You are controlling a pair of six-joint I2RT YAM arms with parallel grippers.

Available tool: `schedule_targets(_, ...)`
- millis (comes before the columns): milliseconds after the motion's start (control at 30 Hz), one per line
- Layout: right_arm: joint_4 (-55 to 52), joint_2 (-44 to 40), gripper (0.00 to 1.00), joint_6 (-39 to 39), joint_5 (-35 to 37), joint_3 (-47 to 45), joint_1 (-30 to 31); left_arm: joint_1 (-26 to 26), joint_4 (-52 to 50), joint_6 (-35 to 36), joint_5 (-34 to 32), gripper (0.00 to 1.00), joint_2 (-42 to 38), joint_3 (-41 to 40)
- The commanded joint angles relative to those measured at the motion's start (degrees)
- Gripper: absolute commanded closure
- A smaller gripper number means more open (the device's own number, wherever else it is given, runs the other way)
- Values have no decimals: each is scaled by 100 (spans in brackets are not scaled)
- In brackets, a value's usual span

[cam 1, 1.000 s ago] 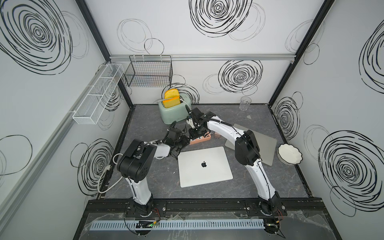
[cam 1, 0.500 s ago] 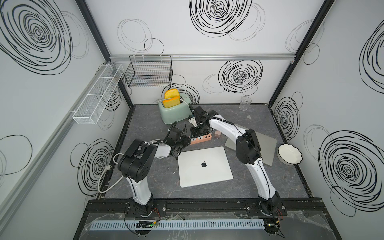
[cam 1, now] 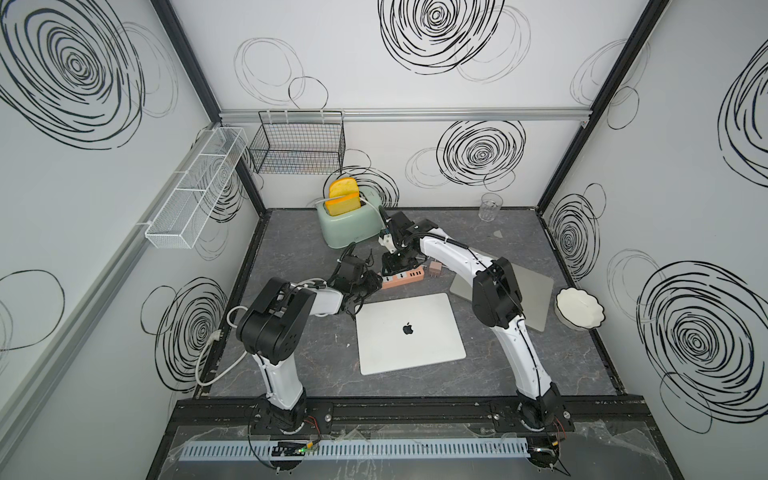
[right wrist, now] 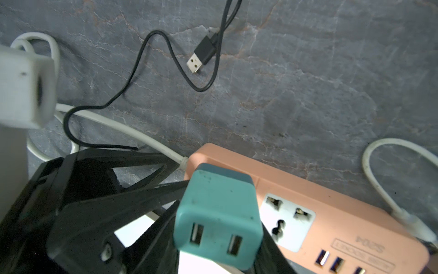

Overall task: Unplug the laptop charger
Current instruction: Remove the plug from the socket, then place the plug at the center of the board.

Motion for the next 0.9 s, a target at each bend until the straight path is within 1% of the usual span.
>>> schedule_targets(0,-350,19,83,-335,273,452,98,-46,-1704,156,-376,51,517,-375)
schedule_targets(67,-370,5,83,-430,490,445,162,-51,-1708,156,-383,51,520,-375)
schedule_targets(133,-370,-10,83,-449,528,459,178,-65,-1712,156,-394,51,533,-374)
schedule_targets(200,-370,-7,83,-348,328,531,122,-59,-1711,165,-398,51,546,-366)
schedule_targets(300,-277,-64,83,-85,-177,551,-34,-59,-1741,191,-417,51,546,-391)
schedule_targets(433,-124,-161,83,113,-527,546,-148,-71,-1751,222,-426,51,546,-410)
schedule_targets(533,-175,-123,83,-2,-307,537,-156,-69,-1776,235,-441,51,529,-414)
schedule_targets(633,-265,-64,83,-68,-271,533,-296,-79,-1809,261,-451,51,490,-393)
schedule_targets(733,-112,-146,83,-94,-133,494,-423,-93,-1838,286,-455,51,433,-392)
schedule_targets(867,142,-30,82,-51,-310,515,-646,-136,-1880,339,-453,51,389,-351)
